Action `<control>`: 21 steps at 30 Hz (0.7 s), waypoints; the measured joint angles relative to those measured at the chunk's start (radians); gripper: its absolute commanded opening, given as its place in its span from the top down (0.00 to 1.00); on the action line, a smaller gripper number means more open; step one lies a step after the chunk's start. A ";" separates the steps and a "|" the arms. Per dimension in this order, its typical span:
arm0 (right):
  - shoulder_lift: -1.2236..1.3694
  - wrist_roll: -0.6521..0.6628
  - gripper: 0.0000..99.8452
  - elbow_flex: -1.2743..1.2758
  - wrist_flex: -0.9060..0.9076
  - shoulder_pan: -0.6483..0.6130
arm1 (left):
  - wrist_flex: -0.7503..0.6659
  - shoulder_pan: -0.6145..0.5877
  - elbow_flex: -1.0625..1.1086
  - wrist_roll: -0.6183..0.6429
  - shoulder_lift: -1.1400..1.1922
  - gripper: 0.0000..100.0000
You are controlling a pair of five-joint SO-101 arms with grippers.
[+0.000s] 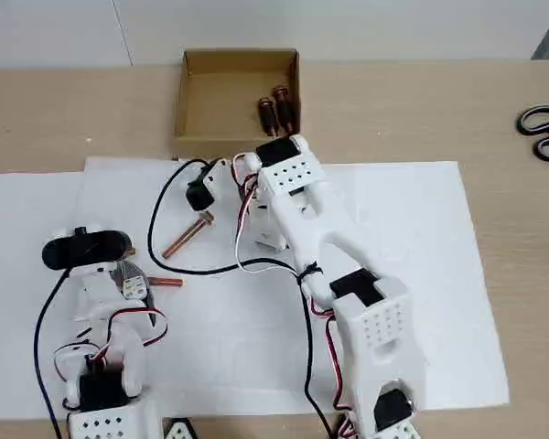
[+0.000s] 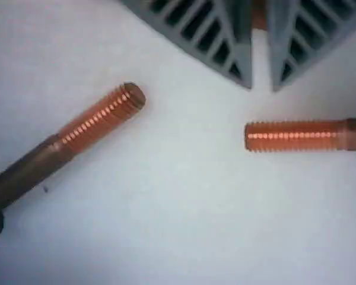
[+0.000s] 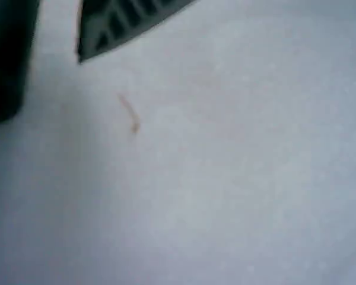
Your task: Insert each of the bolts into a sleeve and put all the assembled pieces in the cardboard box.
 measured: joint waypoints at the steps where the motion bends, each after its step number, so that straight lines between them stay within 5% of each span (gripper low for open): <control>1: 0.009 0.000 0.86 0.000 0.000 0.000 | 0.000 0.000 0.000 0.000 0.000 0.99; 6: 0.032 0.000 0.87 -0.002 -0.009 0.005 | 0.000 0.000 0.000 0.000 0.000 0.99; 11: 0.046 0.000 0.99 -0.011 -0.021 0.025 | 0.000 0.000 0.000 0.000 0.000 0.99; 21: 0.031 -0.025 0.99 -0.011 -0.023 0.031 | 0.000 0.000 0.000 0.000 0.000 0.99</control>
